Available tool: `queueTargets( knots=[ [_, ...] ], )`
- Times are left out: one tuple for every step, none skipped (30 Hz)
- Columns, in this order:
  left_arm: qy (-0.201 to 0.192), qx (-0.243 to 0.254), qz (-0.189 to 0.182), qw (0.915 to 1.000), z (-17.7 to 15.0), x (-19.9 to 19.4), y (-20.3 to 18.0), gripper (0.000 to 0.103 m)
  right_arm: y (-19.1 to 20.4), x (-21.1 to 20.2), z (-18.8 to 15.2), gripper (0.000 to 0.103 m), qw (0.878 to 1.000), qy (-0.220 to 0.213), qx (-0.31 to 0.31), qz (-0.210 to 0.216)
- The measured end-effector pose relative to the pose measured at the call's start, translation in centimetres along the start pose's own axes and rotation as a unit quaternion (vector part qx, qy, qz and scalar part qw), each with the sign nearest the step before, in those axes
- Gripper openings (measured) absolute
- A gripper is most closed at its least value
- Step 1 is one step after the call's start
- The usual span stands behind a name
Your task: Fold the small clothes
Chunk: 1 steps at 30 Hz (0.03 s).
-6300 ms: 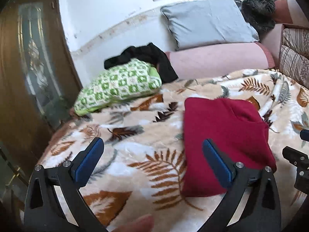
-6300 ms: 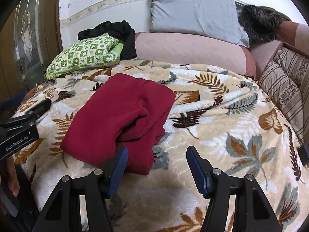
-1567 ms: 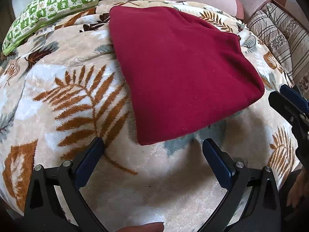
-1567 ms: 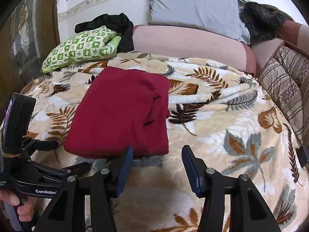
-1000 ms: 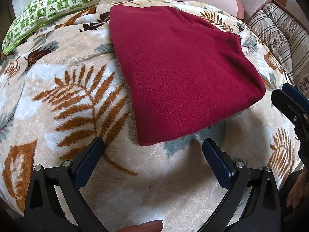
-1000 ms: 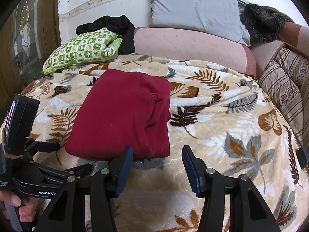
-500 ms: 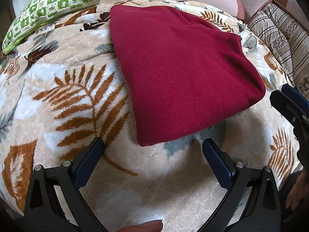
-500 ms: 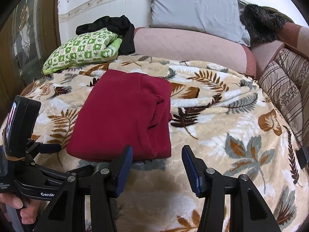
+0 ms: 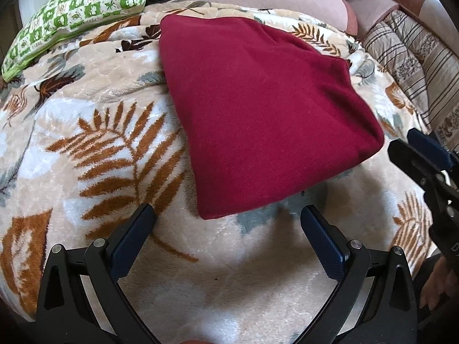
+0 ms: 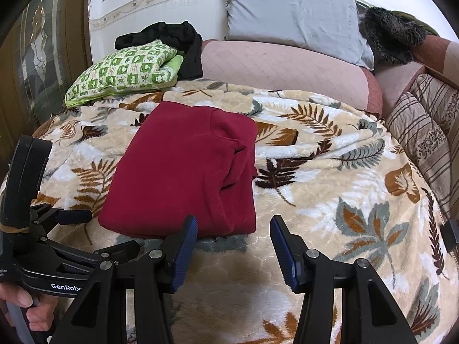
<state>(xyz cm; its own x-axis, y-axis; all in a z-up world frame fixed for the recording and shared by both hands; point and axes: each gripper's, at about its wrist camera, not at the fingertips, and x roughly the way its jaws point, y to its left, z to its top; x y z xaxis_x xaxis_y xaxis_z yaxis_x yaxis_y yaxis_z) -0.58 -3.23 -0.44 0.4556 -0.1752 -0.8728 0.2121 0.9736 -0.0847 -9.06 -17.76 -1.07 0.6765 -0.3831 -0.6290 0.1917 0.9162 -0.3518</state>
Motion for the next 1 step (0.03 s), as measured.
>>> queueTargets(
  knots=[
    [0.002, 0.001, 0.002, 1.0000, 0.07, 0.12, 0.04, 0.102, 0.00, 0.01, -0.01, 0.051, 1.000, 0.000, 0.000, 0.000]
  ],
)
